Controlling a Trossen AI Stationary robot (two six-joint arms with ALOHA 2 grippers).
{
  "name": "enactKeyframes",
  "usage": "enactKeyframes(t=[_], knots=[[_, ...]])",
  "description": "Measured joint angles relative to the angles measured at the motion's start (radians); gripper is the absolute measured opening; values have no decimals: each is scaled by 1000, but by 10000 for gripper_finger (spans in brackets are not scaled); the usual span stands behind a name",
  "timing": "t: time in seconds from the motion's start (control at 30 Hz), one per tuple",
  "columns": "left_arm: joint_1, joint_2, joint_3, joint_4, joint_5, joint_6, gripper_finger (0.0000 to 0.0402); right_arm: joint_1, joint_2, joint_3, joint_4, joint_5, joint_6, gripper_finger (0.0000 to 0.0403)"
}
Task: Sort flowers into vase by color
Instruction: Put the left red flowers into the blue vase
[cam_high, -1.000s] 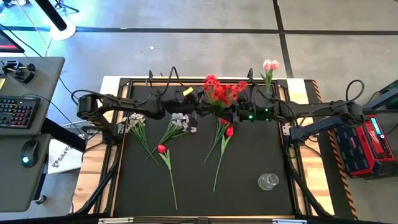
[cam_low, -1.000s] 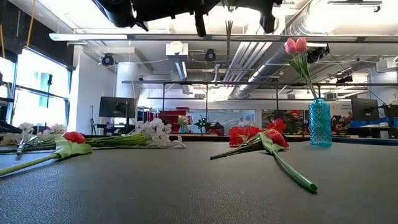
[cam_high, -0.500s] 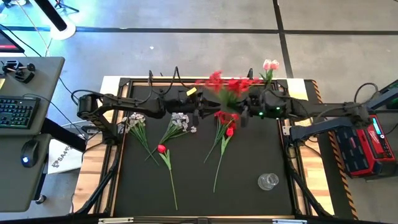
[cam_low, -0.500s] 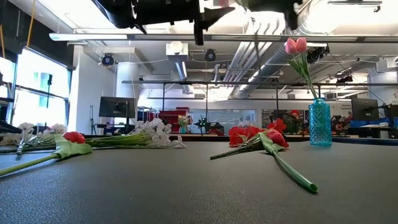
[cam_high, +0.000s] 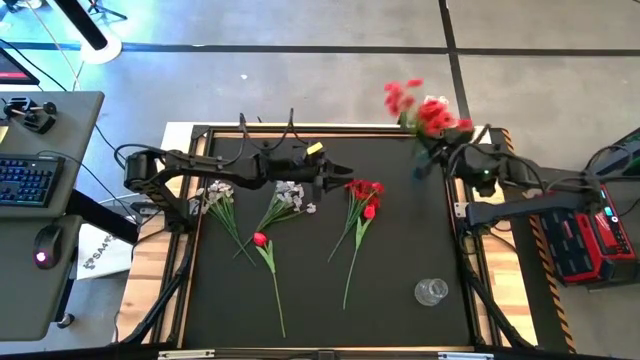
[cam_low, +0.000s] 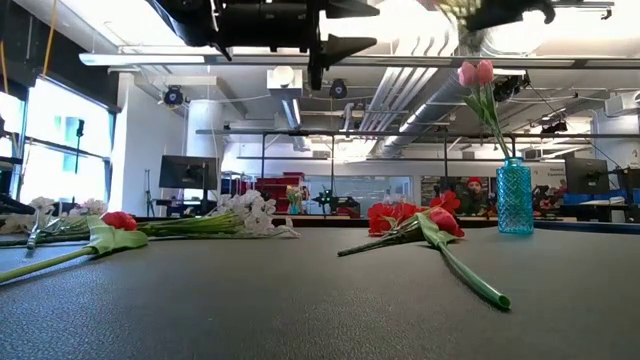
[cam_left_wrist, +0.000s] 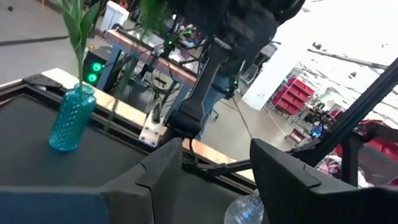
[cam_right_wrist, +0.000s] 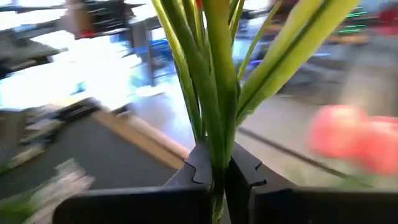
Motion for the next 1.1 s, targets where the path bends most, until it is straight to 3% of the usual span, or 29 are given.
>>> enactKeyframes(t=[0.17,0.33,0.53,0.9,1.1], knots=[[0,0,0,-11,0,29,176,0,-46,0,-105,271,161,0],[0,0,0,-18,-16,61,176,0,-64,0,-213,396,232,0],[4,0,0,-19,-47,113,176,0,-61,0,-241,446,175,0],[43,0,-1,-18,-38,132,176,-14,-67,-73,-271,554,381,0],[47,-1,-1,-38,-25,132,176,-14,-67,-83,-257,607,409,0]])
